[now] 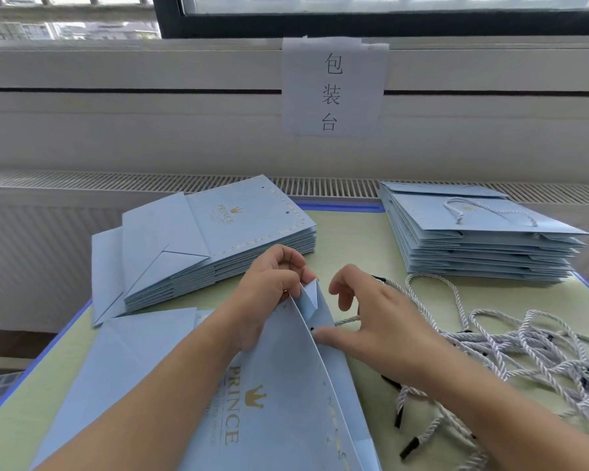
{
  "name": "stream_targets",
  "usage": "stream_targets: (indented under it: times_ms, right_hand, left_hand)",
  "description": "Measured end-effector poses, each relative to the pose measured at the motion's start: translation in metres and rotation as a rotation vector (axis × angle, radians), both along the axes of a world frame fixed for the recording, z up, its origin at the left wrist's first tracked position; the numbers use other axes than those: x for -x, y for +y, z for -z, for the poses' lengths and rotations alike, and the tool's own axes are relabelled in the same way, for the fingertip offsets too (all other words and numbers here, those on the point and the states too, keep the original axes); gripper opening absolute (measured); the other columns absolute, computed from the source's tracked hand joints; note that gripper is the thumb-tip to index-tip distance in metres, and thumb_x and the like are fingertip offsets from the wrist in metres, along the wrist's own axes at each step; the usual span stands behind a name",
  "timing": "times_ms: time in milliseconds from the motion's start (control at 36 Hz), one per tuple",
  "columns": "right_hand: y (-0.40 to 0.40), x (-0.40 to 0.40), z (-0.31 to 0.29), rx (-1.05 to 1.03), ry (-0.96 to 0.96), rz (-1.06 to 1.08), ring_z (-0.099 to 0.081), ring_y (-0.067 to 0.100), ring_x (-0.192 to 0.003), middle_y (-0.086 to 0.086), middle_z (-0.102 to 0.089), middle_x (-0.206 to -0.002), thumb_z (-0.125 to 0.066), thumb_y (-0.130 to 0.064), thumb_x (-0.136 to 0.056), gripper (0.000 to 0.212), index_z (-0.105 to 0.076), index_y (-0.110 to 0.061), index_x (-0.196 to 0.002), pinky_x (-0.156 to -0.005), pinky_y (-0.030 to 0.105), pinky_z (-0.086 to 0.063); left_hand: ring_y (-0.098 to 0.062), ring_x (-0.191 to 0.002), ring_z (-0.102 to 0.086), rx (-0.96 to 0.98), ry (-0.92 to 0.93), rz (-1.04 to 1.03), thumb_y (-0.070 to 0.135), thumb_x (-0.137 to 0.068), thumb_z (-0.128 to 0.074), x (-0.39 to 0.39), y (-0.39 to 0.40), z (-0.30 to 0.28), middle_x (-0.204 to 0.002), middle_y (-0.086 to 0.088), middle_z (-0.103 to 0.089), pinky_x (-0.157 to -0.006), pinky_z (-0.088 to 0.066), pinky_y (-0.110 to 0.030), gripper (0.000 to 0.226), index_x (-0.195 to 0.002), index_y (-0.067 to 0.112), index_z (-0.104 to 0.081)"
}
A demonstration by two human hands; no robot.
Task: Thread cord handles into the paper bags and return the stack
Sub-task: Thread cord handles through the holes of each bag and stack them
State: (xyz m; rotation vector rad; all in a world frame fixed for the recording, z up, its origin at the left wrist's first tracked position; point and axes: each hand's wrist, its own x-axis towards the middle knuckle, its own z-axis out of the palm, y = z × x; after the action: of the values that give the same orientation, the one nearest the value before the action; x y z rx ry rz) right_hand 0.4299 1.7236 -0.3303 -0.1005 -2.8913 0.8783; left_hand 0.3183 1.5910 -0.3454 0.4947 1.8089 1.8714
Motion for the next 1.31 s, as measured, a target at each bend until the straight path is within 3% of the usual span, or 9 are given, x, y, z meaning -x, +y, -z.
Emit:
stream_targets:
  times_ms: [167, 417, 639, 722, 889, 972, 1056, 1194, 1306]
  right_hand:
    - [0.015, 0.01, 0.0, 0.274, -0.13, -0.002, -0.047, 0.0, -0.061, -0.016, -0.058, -0.066, -0.057, -0.025, -0.091, 0.013, -0.07, -0.024, -0.089, -0.062, 0.02, -0.04]
    - [0.047, 0.009, -0.016, 0.469, -0.21, -0.075, -0.038, 0.005, -0.05, -0.006, -0.047, -0.057, -0.067, -0.013, -0.086, 0.004, -0.068, -0.009, -0.087, -0.049, 0.014, -0.031]
    - [0.096, 0.004, -0.031, 1.195, -0.076, -0.243, -0.028, 0.004, -0.039, -0.009, -0.039, -0.043, -0.093, -0.032, -0.049, 0.041, -0.074, -0.015, -0.081, -0.041, 0.018, -0.019]
    - [0.105, 0.0, -0.037, 1.335, 0.034, -0.277, -0.017, 0.007, -0.045, -0.009, -0.038, -0.04, -0.091, -0.031, -0.049, 0.035, -0.074, -0.018, -0.077, -0.039, 0.016, -0.022]
    - [0.133, -0.015, -0.049, 1.711, 0.089, -0.213, -0.054, 0.021, -0.069, 0.017, -0.063, -0.083, -0.032, -0.018, -0.103, 0.036, -0.058, 0.005, -0.115, -0.066, 0.028, -0.046]
    - [0.145, -0.015, -0.05, 1.806, 0.173, -0.438, -0.064, 0.015, -0.083, 0.008, -0.068, -0.098, -0.057, -0.017, -0.09, 0.03, -0.062, -0.001, -0.115, -0.073, 0.021, -0.053]
    - [0.14, -0.019, -0.055, 1.697, 0.267, -0.353, -0.062, 0.023, -0.112, 0.013, -0.059, -0.13, -0.056, -0.005, -0.089, 0.037, -0.056, 0.001, -0.125, -0.089, 0.024, -0.052]
    - [0.104, -0.015, -0.064, 1.068, 0.436, -0.061, -0.053, 0.003, -0.048, -0.004, -0.063, -0.058, -0.069, -0.035, -0.062, 0.02, -0.075, -0.017, -0.07, -0.045, 0.008, -0.043]
    - [0.078, -0.019, -0.053, 0.675, 0.297, -0.223, -0.055, 0.005, -0.07, -0.006, -0.063, -0.074, -0.069, -0.052, -0.073, 0.029, -0.074, -0.023, -0.072, -0.064, 0.01, -0.045]
  left_hand:
    - [-0.02, -0.077, -0.054, -0.011, -0.011, 0.002, 0.003, -0.045, -0.042, -0.001, 0.0, 0.0, -0.071, 0.001, -0.064, -0.065, -0.043, -0.027, 0.044, -0.087, 0.011, -0.053]
    - [-0.016, -0.083, -0.063, 0.002, 0.009, -0.006, 0.003, -0.046, -0.041, -0.001, 0.0, -0.001, -0.073, -0.001, -0.063, -0.068, -0.044, -0.026, 0.043, -0.086, 0.011, -0.053]
    - [-0.014, -0.07, -0.055, 0.002, 0.015, 0.012, 0.0, -0.054, -0.044, -0.002, -0.001, -0.002, -0.077, -0.002, -0.063, -0.051, -0.042, -0.016, 0.036, -0.087, 0.01, -0.053]
    - [-0.019, -0.084, -0.058, 0.004, 0.019, -0.001, 0.003, -0.047, -0.042, 0.0, -0.001, 0.0, -0.076, -0.001, -0.063, -0.064, -0.044, -0.023, 0.042, -0.087, 0.01, -0.054]
    - [-0.02, -0.084, -0.058, 0.011, 0.019, 0.004, 0.003, -0.046, -0.043, 0.0, -0.001, 0.0, -0.076, -0.001, -0.063, -0.067, -0.044, -0.026, 0.042, -0.087, 0.011, -0.054]
    - [-0.019, -0.078, -0.056, 0.006, 0.007, 0.005, 0.003, -0.047, -0.043, 0.0, -0.002, 0.0, -0.076, -0.001, -0.064, -0.059, -0.045, -0.021, 0.042, -0.086, 0.011, -0.055]
    - [-0.016, -0.07, -0.054, 0.0, -0.001, 0.021, 0.003, -0.047, -0.042, 0.0, -0.002, -0.002, -0.076, -0.002, -0.064, -0.05, -0.043, -0.017, 0.042, -0.086, 0.01, -0.054]
    - [-0.014, -0.068, -0.059, 0.011, 0.003, 0.076, -0.012, -0.069, -0.038, 0.0, -0.005, -0.005, -0.076, -0.004, -0.069, -0.054, -0.045, -0.019, 0.032, -0.09, 0.008, -0.05]
    - [-0.016, -0.071, -0.06, 0.015, 0.006, 0.077, 0.002, -0.05, -0.04, 0.003, -0.007, -0.005, -0.078, -0.006, -0.071, -0.066, -0.044, -0.029, 0.039, -0.087, 0.011, -0.052]
